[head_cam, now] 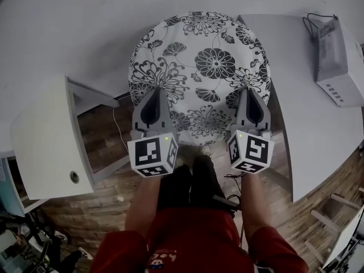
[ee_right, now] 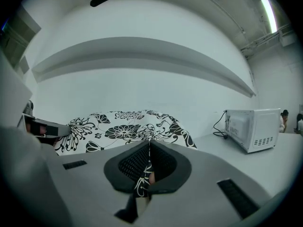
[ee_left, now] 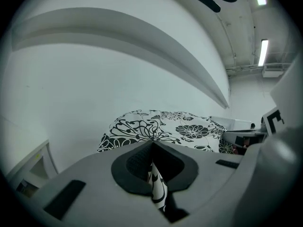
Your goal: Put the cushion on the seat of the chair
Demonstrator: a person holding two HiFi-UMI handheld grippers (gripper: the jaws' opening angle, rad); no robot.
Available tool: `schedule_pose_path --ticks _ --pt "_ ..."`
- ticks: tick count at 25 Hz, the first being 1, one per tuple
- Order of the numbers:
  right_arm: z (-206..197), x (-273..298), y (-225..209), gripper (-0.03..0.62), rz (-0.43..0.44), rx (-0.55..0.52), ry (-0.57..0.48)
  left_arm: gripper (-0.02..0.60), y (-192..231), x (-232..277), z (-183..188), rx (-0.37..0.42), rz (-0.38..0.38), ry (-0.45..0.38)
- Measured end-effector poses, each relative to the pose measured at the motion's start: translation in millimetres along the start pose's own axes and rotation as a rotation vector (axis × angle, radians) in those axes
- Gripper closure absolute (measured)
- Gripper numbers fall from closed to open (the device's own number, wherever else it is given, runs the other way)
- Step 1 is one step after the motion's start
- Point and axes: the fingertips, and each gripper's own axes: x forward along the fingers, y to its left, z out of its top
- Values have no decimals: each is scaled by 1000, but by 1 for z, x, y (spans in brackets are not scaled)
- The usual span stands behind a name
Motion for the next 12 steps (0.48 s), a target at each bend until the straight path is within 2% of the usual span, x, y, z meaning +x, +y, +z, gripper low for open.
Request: schedule_pose_path --ticks 5,9,12 --pt "-15 7 -3 566 39 41 -62 554 -5 -2 -2 101 49 -48" --pt "-13 3 -3 566 -6 -28 -91 554 -3 5 -8 80 8 -95" --pt "-20 0 4 566 -37 -40 -144 554 3 5 -13 111 -21 -148"
